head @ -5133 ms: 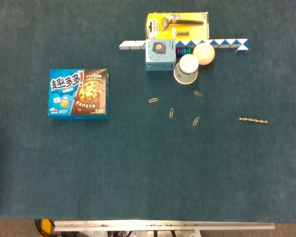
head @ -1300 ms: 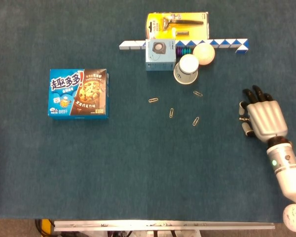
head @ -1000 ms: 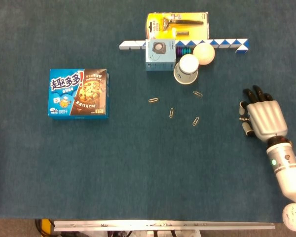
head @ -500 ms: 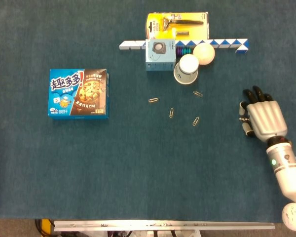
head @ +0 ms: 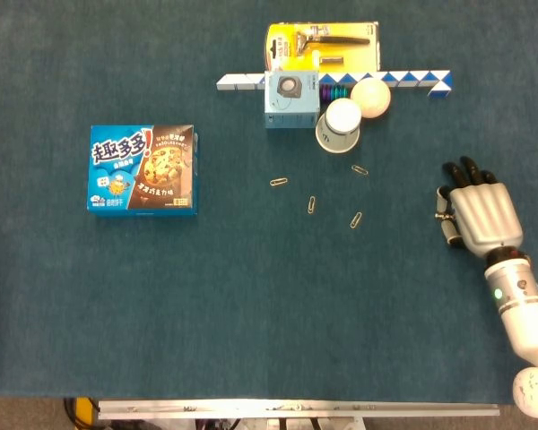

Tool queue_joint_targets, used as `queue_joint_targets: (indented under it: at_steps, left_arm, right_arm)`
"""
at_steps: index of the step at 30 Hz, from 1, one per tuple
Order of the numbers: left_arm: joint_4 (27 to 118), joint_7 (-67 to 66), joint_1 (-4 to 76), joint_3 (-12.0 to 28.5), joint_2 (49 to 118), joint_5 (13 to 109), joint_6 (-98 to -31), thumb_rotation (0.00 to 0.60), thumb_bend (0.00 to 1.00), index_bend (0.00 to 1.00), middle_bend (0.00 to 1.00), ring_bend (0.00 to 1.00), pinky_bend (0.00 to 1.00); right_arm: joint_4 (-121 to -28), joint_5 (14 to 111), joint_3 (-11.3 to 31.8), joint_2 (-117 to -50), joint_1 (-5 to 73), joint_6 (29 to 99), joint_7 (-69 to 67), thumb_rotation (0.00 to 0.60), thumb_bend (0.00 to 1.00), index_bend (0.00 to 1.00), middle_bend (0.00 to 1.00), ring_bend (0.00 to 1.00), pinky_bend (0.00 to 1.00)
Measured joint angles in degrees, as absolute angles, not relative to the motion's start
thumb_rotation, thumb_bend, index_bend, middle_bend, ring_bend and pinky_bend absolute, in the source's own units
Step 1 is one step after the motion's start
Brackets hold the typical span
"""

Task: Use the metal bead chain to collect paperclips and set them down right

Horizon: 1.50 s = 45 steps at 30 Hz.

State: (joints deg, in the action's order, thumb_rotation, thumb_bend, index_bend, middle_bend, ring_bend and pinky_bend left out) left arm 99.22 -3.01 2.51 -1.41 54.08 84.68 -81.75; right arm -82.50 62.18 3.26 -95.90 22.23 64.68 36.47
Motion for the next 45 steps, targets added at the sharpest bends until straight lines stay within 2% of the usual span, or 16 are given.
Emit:
queue_joint_targets:
  at_steps: [21, 45]
  left_arm:
    - [99.1, -2.9, 2.2, -1.4, 54.2, 84.7, -82.1, 0.6, 0.25, 0.43, 0.29, 0.17, 0.3]
    - [99.1, -1.0, 1.8, -0.6, 53.6, 83.6, -82.9, 0.6, 0.25, 0.43, 0.29, 0.17, 0.3]
  right_arm:
    - [-82.5, 63.5, 3.1, -96.1, 22.4, 65.2, 34.4, 0.6, 0.36, 0.55, 0.15, 0.06, 0.22]
    - [-89.8, 70.0, 1.3, -92.5, 21.1, 69.8, 35.0, 0.6, 0.37, 0.55, 0.15, 0.06, 0.22]
